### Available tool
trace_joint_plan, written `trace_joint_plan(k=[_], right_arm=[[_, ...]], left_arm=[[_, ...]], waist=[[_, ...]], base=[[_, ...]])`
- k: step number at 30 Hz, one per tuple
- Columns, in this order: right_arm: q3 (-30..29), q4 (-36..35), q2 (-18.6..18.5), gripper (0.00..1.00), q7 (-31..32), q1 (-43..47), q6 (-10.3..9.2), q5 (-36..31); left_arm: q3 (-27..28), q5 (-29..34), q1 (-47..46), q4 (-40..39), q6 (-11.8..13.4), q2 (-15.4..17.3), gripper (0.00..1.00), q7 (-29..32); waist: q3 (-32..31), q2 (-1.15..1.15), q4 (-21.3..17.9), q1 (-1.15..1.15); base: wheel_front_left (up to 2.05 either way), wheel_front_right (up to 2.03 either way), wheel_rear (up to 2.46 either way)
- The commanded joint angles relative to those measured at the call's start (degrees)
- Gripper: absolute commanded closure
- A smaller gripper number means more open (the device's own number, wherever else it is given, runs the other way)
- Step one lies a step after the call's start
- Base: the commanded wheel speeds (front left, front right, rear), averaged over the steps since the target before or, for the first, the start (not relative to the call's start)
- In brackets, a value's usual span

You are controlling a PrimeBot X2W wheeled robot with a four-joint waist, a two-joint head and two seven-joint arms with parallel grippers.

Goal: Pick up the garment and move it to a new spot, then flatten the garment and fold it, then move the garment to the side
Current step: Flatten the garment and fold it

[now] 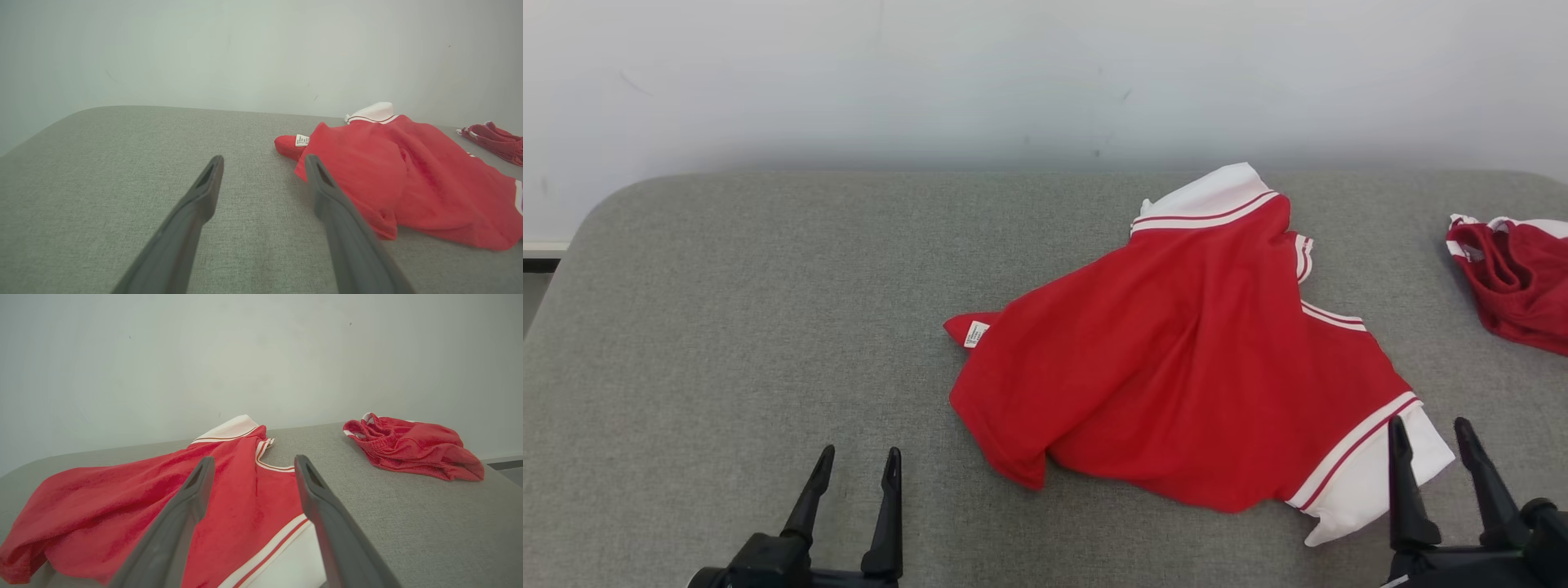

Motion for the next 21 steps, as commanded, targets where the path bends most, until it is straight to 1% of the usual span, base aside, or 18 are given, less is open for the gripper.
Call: trace_joint_plan(k=[1, 6, 13, 21], right_arm=[[0.7, -0.3, 0.4, 0.0, -0.4, 0.7, -0.15, -0.1], [2.8, 0.0, 1.0, 0.0, -1.4, 1.2, -0.15, 0.4], [5.2, 3.1, 1.6, 0.0, -3.1, 1.2, -0.15, 1.1], [8.5, 6.7, 1.9, 0.0, -4.3, -0.2, -0.15, 1.9]], left_arm=[[-0.4, -0.3, -0.6, 0.2, -0.1, 0.0, 0.0, -0.2], [-1.5, -0.7, -0.7, 0.5, 0.0, 0.0, 0.0, -0.2], [-3.3, -0.7, -0.3, 1.3, -0.2, 0.0, 0.0, -0.2], [-9.4, -0.9, -0.9, 5.5, -0.7, 0.0, 0.0, -0.2]], waist=[[0.0, 0.0, 0.2, 0.0], [-0.2, 0.0, 0.7, 0.0], [-0.7, 0.0, 0.9, 0.0], [-1.2, 0.0, -1.1, 0.0]], base=[[0.0, 0.0, 0.0], [0.0, 0.0, 0.0], [0.0, 0.0, 0.0], [0.0, 0.0, 0.0]])
